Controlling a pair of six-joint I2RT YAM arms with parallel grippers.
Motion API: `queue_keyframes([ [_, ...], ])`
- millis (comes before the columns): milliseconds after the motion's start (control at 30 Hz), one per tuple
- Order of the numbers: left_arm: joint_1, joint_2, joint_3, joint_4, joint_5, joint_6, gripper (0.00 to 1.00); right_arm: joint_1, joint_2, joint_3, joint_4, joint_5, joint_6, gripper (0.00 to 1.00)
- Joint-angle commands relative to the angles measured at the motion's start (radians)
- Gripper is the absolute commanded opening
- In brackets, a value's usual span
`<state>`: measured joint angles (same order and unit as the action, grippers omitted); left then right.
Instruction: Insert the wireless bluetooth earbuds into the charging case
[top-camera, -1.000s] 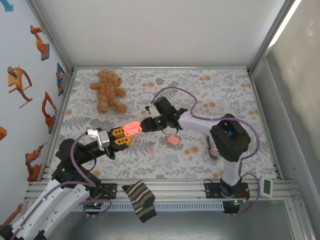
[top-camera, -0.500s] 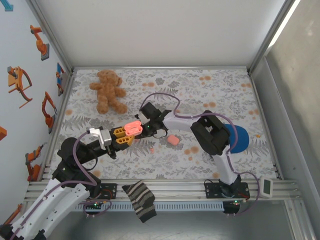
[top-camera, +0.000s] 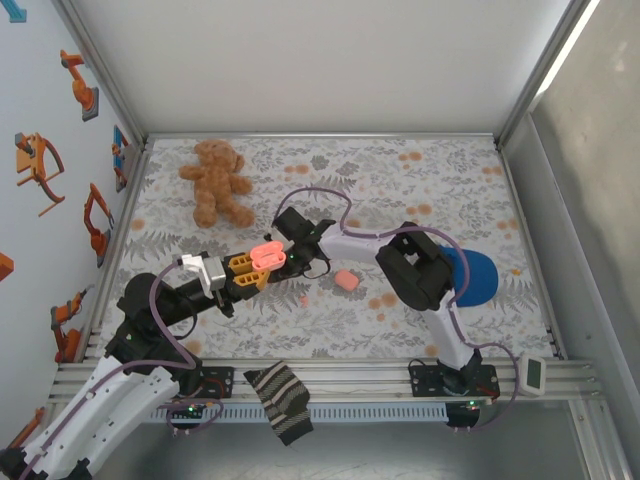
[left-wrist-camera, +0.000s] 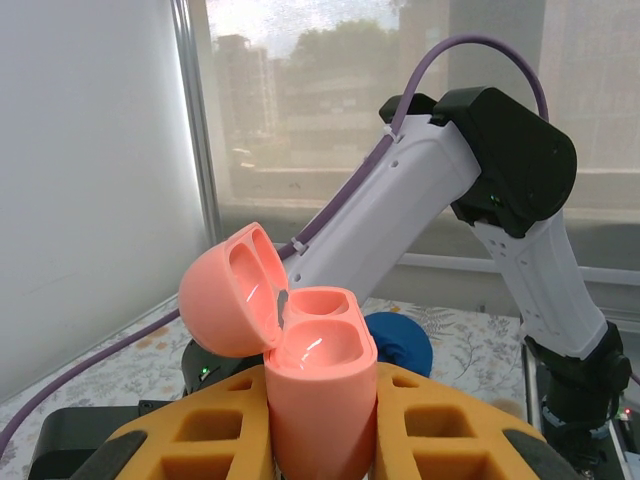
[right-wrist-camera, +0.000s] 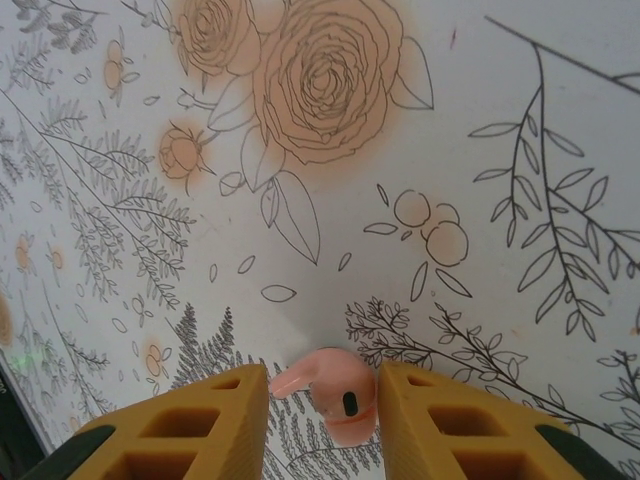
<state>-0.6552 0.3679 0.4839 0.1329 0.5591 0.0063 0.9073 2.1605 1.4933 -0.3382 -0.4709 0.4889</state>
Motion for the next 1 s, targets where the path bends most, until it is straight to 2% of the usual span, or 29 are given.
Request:
queue_keyframes([
  [0,-0.005,-0.001,0.018,-0.008,-0.005,-0.010,0.10,0.014,0.030,0.037,-0.067,0.036,-0.036,0.33],
  [500,-0.005,-0.003,0.030,-0.034,-0.012,-0.006,0.10,0.036,0.077,0.076,-0.148,0.086,-0.073,0.23],
  [967,-0.004,-0.014,0.034,-0.046,-0.019,0.003,0.10,0.035,-0.056,0.004,-0.042,0.126,-0.080,0.18],
])
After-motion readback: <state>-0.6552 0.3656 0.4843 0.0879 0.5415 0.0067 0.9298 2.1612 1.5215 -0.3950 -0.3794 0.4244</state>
